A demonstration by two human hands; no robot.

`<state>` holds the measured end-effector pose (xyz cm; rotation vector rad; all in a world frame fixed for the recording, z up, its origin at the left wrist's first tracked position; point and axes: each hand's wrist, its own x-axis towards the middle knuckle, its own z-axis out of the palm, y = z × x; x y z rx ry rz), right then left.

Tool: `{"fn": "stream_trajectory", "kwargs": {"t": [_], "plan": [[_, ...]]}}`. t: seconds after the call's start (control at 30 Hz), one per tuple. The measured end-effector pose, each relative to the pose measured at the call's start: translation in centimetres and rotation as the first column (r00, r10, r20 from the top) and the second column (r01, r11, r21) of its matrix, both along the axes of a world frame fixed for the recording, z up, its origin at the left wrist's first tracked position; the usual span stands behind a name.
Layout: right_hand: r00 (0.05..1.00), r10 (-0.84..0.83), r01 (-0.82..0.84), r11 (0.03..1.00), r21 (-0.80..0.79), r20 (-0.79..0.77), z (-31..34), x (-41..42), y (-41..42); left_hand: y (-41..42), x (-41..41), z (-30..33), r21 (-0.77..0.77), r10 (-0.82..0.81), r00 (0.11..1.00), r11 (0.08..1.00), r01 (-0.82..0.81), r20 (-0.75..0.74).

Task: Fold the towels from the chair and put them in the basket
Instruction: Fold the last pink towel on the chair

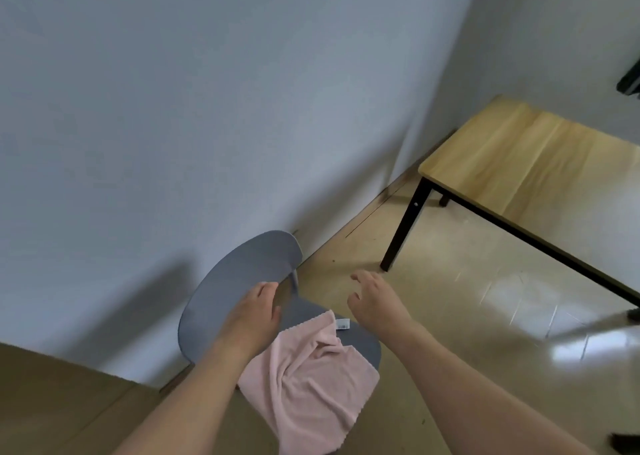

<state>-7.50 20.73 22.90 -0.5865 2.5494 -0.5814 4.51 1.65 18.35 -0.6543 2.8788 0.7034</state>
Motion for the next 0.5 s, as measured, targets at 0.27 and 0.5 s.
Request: {"fn": "stream_trajectory", "kwargs": {"t": [0.27, 0.5], "plan": [[0.991, -0.08, 0.062, 0.984, 0.168, 0.104, -23.1, -2.7, -6.0, -4.5, 0.4, -22.3, -0.005, 0.052, 0.972, 0.999, -0.053, 0.23], [0.981, -0.125, 0.179, 0.887, 0.426, -0.15, -39.7, -3.9, -7.7, -4.4, 0.7, -37.2, -0.229, 0.17, 0.985, 0.961, -0.156, 0.043]]}}
